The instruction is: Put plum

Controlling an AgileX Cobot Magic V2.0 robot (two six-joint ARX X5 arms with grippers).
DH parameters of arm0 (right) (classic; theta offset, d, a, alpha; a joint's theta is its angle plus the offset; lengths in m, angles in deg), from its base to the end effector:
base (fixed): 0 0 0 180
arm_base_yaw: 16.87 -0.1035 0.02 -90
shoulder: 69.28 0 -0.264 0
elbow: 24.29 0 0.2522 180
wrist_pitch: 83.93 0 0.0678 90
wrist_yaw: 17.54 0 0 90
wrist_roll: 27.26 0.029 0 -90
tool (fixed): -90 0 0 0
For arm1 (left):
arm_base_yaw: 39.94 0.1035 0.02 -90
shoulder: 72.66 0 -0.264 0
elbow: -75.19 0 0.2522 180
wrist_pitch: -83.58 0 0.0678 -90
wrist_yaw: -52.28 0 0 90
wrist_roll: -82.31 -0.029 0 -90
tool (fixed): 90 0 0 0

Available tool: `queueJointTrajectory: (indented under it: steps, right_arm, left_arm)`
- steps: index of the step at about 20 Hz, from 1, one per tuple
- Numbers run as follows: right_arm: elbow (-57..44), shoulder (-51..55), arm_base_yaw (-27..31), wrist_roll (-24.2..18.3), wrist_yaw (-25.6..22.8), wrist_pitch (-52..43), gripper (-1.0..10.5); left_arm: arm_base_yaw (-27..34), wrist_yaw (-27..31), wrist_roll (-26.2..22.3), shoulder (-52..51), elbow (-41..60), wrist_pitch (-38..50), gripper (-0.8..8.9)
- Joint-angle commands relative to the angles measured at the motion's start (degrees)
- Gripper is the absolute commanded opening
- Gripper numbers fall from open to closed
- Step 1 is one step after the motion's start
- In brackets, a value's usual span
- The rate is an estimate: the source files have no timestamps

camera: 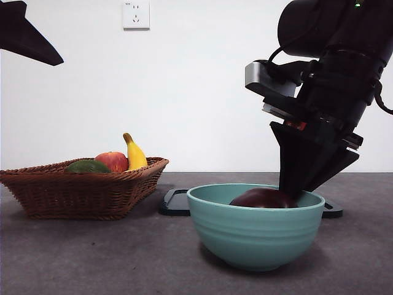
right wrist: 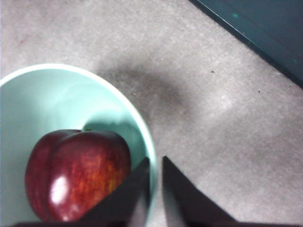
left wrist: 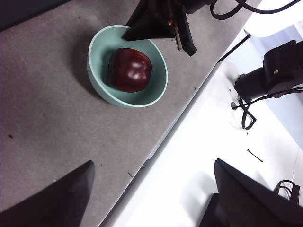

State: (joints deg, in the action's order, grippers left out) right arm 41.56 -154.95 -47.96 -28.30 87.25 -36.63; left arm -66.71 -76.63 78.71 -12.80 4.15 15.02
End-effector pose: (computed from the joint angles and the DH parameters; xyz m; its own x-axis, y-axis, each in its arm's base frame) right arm 0.2313 0.1481 0.1929 0.1901 0.4127 -0.8908 -0.5985 0.7680 0.2281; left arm 0.1557 -0.0989 0.3046 0.0916 -0.7497 -0.6554 0.6987 0.5173 -0.4941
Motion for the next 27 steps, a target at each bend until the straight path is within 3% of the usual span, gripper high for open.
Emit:
queueJointTrajectory:
  steps: [1,7,13,19,27]
  right_arm:
    - [0.28,-0.87,-0.55,0.61,0.22,-0.50,0.1]
    - [1.44,-0.35,-0.55,2.19,0.39,-0.20,0.1]
    - [9.01,-0.37,0.55,2.86,0.00,4.20,0.1]
    - [17.14,-2.36,6.49,3.34,-0.50,6.47,0.1]
    - [32.72,-16.15,13.81,1.79,-1.33,9.22,0.1]
  left_arm:
    - [-0.31,-0.13,-0.92,0.39,-0.52,0.48,4.04]
    - [-0.31,-0.13,-0.92,0.39,-0.52,0.50,4.04]
    - [-0.31,-0.13,-1.16,0.39,-0.52,0.90,4.04]
    - [-0.31,-0.13,-1.75,0.39,-0.52,0.87,4.04]
    - [-0.31,-0.13,-1.75,0.39,-0.52,0.83,4.04]
